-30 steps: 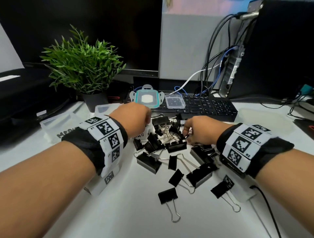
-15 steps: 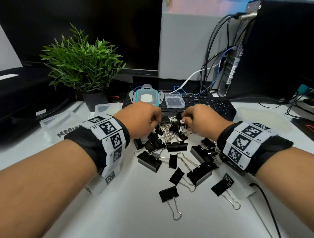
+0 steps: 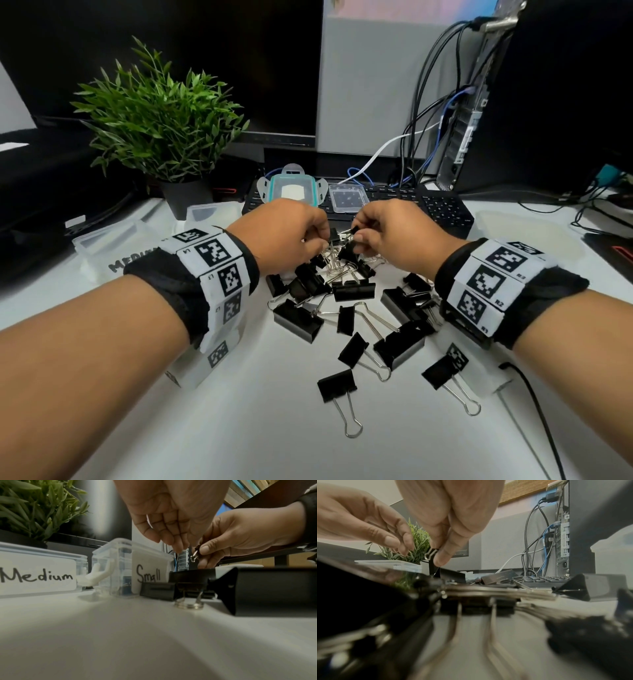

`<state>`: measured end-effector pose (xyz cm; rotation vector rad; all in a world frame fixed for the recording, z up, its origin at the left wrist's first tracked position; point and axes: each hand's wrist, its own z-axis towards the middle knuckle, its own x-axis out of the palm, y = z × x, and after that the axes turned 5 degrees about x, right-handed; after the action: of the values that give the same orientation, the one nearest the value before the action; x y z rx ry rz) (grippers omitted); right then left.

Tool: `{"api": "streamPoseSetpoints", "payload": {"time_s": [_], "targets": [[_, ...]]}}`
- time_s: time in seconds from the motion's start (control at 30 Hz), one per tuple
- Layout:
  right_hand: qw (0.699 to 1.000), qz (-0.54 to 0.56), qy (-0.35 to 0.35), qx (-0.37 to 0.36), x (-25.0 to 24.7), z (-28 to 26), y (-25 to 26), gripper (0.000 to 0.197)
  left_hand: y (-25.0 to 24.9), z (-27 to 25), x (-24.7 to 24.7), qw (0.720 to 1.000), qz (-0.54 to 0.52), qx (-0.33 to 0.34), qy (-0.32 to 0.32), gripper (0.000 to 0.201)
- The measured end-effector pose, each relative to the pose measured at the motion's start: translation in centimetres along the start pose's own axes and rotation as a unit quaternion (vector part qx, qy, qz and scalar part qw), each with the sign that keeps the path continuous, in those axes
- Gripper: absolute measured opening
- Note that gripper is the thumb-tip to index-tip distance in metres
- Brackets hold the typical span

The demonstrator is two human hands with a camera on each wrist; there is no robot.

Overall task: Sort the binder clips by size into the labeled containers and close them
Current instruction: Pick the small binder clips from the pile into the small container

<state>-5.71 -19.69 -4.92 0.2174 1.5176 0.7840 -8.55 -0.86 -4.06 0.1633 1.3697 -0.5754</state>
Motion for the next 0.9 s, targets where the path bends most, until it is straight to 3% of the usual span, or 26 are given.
{"api": "streamPoseSetpoints", "payload": {"time_s": [0.3, 0.47, 0.63, 0.77, 0.9], "targets": [[0.997, 0.065, 0.013, -0.043, -0.05, -0.63, 0.86, 0.019, -0.19, 0.01, 0.06, 1.000, 0.002, 0.005, -0.010, 0.016], [0.996, 0.077, 0.020, -0.040, -0.08, -0.80, 0.96, 0.015, -0.44, -0.20, -0.23, 1.000, 0.012, 0.015, -0.022, 0.014], [0.999, 0.026, 0.007, -0.043, -0.16, -0.69, 0.84, 0.010, -0.20, -0.07, -0.20, 0.997, 0.058, -0.007, -0.057, 0.015], [0.998, -0.052, -0.037, 0.017, -0.50, -0.28, 0.50, 0.023, 0.45, -0.16, -0.67, 0.983, 0.119, -0.103, -0.091, 0.011], [0.984, -0.135, 0.028, 0.114, -0.79, -0.09, 0.43, 0.026, 0.39, -0.35, -0.63, 0.971, 0.184, -0.147, -0.045, 0.012]]}}
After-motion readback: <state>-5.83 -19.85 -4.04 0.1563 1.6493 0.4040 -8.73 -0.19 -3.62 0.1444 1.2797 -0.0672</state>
